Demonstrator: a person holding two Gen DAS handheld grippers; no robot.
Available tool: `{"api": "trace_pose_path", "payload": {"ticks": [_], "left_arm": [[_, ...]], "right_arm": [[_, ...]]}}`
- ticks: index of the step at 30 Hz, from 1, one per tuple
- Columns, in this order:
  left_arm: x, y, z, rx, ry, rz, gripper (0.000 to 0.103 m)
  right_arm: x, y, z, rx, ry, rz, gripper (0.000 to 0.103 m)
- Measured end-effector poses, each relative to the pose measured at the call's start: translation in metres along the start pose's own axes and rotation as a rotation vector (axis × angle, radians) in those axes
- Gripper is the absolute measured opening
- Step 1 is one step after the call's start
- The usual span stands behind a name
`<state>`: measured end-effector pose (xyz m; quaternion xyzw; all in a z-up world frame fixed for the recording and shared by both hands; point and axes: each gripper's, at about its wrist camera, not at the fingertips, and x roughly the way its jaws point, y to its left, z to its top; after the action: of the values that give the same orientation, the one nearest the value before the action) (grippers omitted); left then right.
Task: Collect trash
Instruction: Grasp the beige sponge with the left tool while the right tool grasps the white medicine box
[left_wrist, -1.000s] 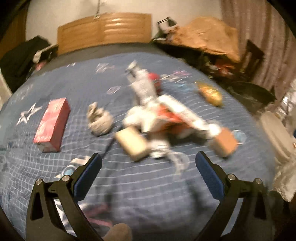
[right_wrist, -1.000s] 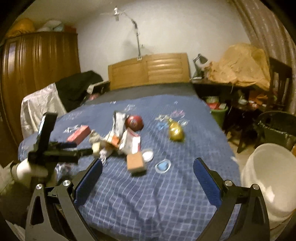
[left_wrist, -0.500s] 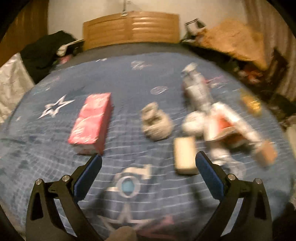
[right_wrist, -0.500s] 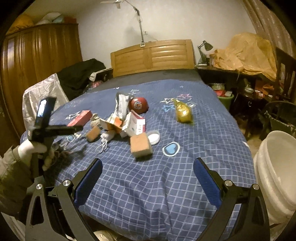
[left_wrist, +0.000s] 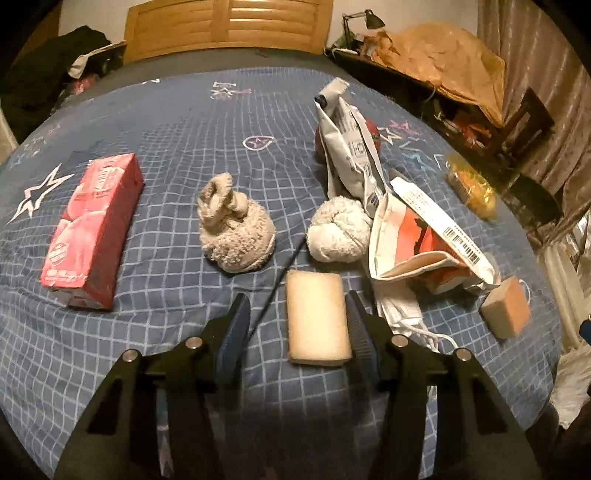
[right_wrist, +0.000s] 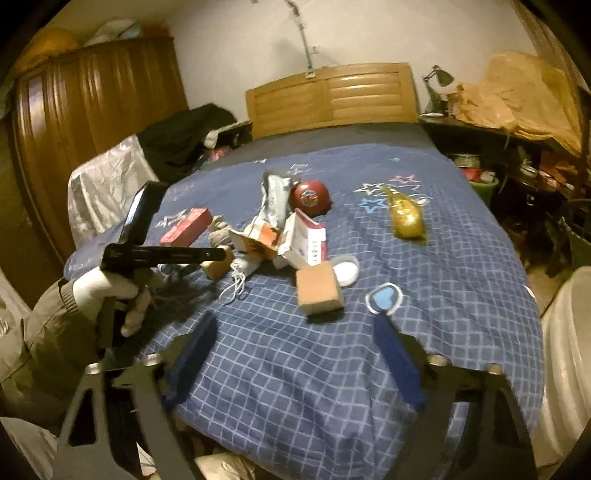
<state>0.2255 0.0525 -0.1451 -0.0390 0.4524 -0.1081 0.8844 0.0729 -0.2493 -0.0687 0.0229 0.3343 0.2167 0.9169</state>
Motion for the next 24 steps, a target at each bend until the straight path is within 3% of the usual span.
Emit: {"api": "trace_pose_path", "payload": {"ticks": [5, 11, 19, 24], "left_arm": [[0.017, -0.007, 0.003, 0.026, 0.015, 0.029, 0.052], [0.019, -0.004, 0.003, 0.019, 0.008, 0.002, 0.047], [0.014, -0.009, -0.002, 0.041, -0.012, 0.007, 0.039], [0.016, -0.008, -0.003, 0.03, -0.012, 0.002, 0.039]], "right_arm": [[0.05, -0.006, 0.016, -0.035, 0.084, -0.042, 0.075], [0.1, -0.008, 0.029, -0.068, 0.149, -0.087, 0.068], [0.113, -0.012, 0.025, -0.056, 0.167, -0.09, 0.067], [0.11, -0.018, 0.065, 0.024, 0.137, -0.009, 0.067]]}}
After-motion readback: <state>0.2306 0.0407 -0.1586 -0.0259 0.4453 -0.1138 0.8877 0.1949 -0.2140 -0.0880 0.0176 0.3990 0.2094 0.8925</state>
